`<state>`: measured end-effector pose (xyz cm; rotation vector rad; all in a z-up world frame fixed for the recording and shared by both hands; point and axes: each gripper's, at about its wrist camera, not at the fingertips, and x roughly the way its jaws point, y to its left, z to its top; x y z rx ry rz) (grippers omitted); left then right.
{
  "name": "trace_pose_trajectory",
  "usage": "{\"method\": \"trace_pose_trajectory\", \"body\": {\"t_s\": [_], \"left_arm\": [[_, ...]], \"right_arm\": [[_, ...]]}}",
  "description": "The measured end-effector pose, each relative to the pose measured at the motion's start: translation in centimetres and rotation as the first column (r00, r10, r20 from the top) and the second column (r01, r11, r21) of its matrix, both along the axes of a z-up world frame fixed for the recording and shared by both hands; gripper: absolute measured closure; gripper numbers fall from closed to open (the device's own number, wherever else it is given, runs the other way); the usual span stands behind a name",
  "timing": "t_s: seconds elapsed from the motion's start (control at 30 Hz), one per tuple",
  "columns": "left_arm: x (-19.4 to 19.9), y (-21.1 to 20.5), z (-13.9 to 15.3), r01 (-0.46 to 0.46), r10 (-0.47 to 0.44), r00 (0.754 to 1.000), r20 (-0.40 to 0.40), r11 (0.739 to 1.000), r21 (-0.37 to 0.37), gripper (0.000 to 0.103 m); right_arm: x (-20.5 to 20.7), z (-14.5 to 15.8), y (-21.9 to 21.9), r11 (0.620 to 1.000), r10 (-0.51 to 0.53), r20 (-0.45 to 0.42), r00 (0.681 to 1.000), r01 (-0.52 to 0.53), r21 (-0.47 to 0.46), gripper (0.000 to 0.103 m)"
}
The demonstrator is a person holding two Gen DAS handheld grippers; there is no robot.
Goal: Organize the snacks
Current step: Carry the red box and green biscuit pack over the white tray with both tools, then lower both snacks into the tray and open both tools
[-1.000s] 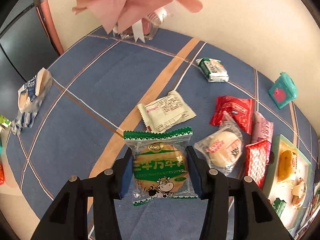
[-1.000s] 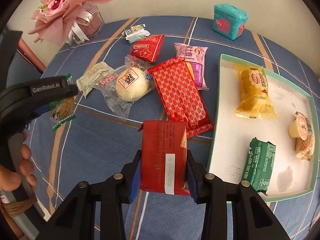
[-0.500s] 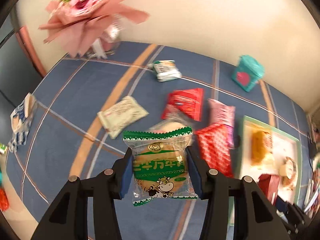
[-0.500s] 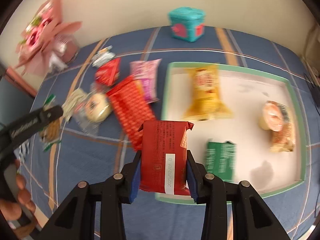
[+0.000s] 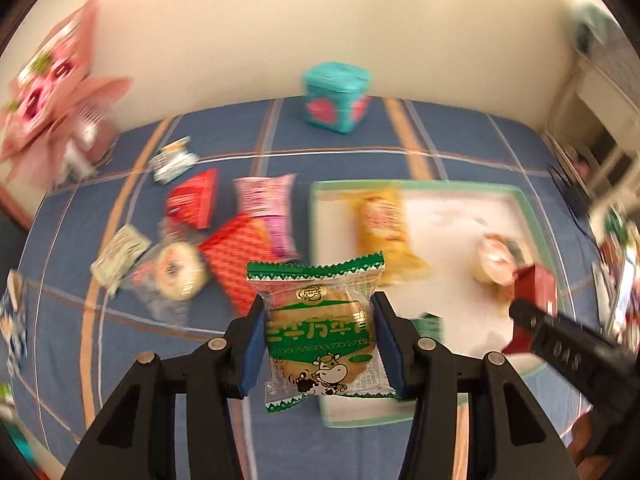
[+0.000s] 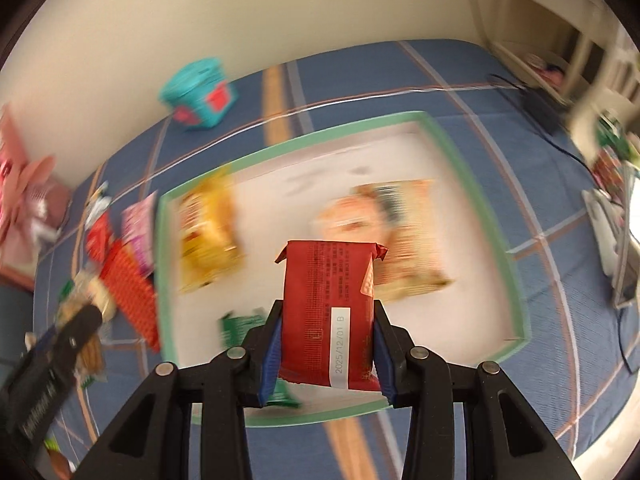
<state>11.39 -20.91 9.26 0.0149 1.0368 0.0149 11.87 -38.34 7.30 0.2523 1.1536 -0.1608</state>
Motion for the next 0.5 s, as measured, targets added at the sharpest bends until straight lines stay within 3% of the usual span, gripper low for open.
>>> {"method": "trace_pose_trajectory", "body": {"t_s": [0.23,0.5], "left_arm": [[-0.2,-3.4,-0.6,0.072,-0.072,0.997,-0.009,0.996,0.046,0.052],[0.6,-2.6,-3.0,0.05,-0.047,0.996,-0.07,0.997,0.054,0.052]], "right_arm": [[-0.7,0.4,-3.5,0.998,-0.067,0.002,0.998,0.067,0.01,0.061],[-0.2,-0.2,-2.1,1.0,-0.023,-0.009,1.0,0.023,0.01,0.061]]}}
